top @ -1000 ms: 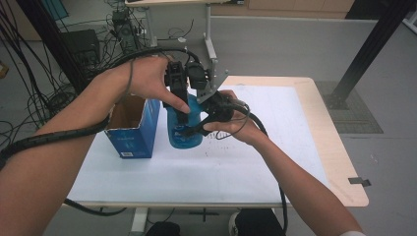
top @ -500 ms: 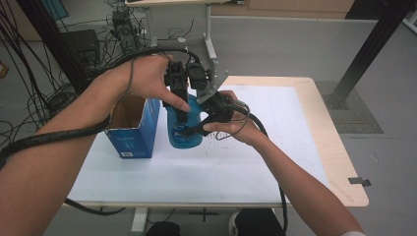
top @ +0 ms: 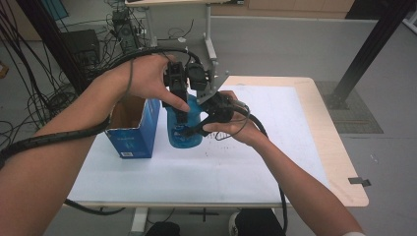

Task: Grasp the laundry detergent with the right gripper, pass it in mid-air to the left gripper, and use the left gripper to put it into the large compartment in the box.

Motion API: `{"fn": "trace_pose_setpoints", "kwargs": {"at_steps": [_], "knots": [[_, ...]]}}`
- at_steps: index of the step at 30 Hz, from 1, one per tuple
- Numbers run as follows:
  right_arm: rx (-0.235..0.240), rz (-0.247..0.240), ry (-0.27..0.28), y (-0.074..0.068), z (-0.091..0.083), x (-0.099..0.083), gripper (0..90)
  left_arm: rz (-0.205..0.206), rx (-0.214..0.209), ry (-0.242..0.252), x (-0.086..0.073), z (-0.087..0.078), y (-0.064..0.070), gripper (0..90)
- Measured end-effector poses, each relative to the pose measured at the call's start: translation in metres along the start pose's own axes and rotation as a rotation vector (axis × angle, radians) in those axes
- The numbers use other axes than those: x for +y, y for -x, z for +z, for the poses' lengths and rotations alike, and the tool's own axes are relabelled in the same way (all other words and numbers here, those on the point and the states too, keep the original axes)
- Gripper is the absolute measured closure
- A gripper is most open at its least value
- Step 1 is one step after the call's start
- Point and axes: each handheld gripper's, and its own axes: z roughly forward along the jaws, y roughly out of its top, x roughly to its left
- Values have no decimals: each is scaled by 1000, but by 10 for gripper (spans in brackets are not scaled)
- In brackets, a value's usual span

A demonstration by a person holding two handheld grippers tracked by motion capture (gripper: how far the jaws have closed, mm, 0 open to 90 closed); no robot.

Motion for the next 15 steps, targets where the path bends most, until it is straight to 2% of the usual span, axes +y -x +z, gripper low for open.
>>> {"fn": "trace_pose_setpoints", "kwargs": {"at_steps": [8, 15], "knots": [[-4, 0, 5, -1, 1, 0, 428, 0, 6, 4, -1, 0, 1, 378], [-12, -20, 0, -1, 4, 0, 427, 5, -4, -17, -2, 2, 1, 378]]}}
